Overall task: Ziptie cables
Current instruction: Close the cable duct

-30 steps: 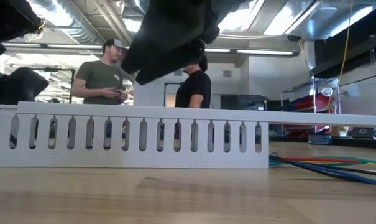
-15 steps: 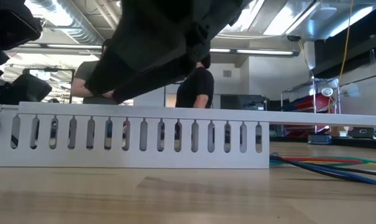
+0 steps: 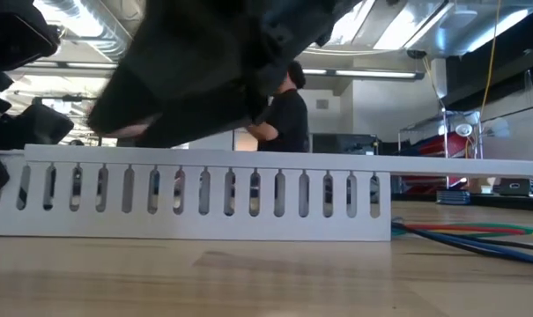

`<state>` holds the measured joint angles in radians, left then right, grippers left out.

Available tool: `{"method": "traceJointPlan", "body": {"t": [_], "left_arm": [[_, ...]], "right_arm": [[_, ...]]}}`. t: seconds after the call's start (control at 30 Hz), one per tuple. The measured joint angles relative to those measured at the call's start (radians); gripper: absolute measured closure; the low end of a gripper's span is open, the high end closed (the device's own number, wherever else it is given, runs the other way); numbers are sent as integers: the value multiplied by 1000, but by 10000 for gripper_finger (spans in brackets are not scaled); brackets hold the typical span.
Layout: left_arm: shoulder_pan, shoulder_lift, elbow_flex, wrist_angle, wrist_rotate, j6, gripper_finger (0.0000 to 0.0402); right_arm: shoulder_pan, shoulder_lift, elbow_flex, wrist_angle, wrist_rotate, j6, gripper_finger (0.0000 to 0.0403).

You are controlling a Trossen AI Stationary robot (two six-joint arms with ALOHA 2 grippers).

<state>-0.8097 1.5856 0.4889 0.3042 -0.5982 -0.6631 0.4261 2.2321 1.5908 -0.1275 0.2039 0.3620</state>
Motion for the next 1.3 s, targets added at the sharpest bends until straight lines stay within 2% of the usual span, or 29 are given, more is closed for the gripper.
{"method": "traceJointPlan", "body": {"t": [0.43, 0.67, 0.73, 0.87, 1.0, 1.17, 1.3], "left_arm": [[-1, 0, -2, 1, 3, 9, 192], [2, 1, -3, 12, 4, -7, 190], [17, 1, -3, 14, 34, -10, 182], [41, -5, -3, 22, 98, 25, 147], [40, -66, 5, -39, 120, 37, 121], [0, -163, 49, -276, 120, -37, 116], [-37, -176, 53, -277, 87, -47, 118]], "right_arm": [[-67, 117, 3, 333, -113, 24, 171], [-73, 132, 0, 411, -119, -15, 171], [-73, 133, 0, 419, -119, -26, 171], [-73, 130, 0, 413, -123, -31, 171], [-74, 75, -3, 297, -125, -66, 171], [-73, -29, -4, 73, -101, -82, 171], [-49, -42, -3, 14, -71, -75, 171]]}}
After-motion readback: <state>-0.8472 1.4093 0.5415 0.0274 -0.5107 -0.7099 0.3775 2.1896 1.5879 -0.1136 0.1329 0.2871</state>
